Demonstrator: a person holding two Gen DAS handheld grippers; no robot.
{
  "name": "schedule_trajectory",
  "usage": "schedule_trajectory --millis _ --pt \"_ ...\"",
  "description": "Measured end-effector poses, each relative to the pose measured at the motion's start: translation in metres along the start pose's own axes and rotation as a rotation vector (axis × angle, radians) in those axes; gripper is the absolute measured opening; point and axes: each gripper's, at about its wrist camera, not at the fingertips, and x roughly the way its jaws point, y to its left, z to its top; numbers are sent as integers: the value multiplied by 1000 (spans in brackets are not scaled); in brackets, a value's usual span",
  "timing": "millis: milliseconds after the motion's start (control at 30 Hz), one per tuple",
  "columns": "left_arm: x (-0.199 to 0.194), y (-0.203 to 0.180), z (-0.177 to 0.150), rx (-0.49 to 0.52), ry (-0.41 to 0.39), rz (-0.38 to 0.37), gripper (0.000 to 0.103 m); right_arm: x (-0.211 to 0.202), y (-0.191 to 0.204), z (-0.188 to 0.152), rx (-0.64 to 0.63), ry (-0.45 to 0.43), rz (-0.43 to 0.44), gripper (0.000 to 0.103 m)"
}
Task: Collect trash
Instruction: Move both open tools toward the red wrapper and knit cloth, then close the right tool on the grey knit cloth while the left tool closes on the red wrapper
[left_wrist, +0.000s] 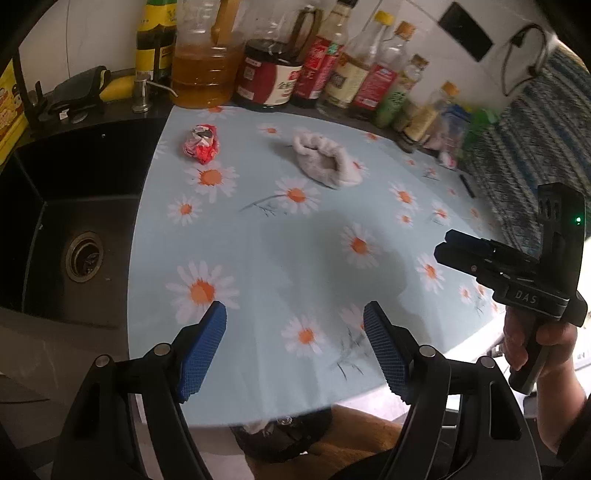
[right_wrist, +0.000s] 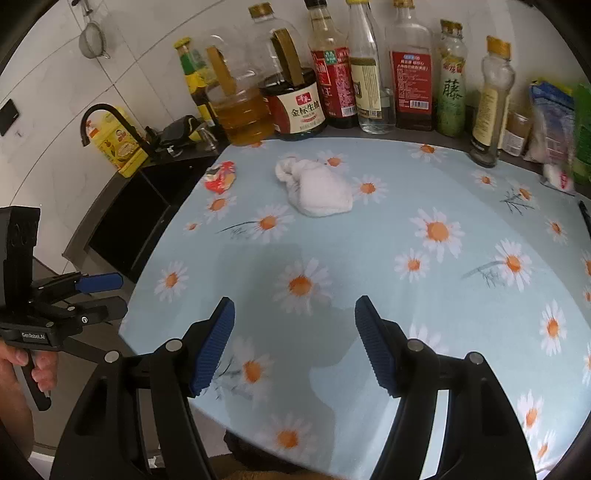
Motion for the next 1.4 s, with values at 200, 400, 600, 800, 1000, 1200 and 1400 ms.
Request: schedule_trajectory --millis 200,400,600,800,1000,1200,1400 --pt "29 1 31 28 43 63 74 30 -16 32 -34 12 1 68" --pt "50 7 64 35 56 109 74 66 -30 63 -49 46 13 68" --pt "69 25 88 7 64 139 74 92 -32 85 -74 73 38 68" --pt "80 37 110 -15 65 146 75 113 -31 106 -113 87 33 68" --pt "92 46 129 -25 65 166 74 129 -31 117 -140 101 47 68" --pt "102 57 144 -35 73 194 74 140 -28 124 -156 112 61 68" --pt "110 63 154 -28 89 217 74 149 -28 126 -157 125 76 64"
